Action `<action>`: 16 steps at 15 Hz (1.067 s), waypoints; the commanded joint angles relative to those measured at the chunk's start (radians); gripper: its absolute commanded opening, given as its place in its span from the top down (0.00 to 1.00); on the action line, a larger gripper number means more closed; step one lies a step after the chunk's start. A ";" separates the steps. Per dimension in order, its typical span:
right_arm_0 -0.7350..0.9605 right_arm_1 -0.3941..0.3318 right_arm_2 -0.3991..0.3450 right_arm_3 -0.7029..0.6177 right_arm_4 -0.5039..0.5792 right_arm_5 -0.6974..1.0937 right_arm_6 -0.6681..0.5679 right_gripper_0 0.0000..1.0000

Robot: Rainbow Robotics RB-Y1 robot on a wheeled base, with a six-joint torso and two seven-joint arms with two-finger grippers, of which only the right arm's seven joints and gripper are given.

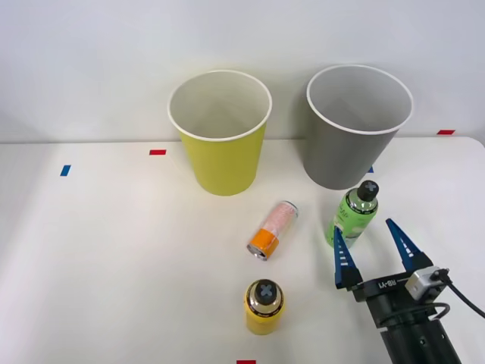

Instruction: Put cans in the gray bin, plastic bottles in the light green bin

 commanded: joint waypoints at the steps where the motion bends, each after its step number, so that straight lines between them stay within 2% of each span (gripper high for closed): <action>1: -0.040 0.012 -0.012 0.000 -0.013 0.058 0.002 0.00; 9: -0.123 0.012 -0.027 0.000 -0.050 0.177 0.011 0.00; 15: -0.123 0.000 -0.029 0.000 -0.059 0.183 0.028 0.00; 16: -0.123 0.000 -0.027 0.000 -0.059 0.182 0.034 0.14</action>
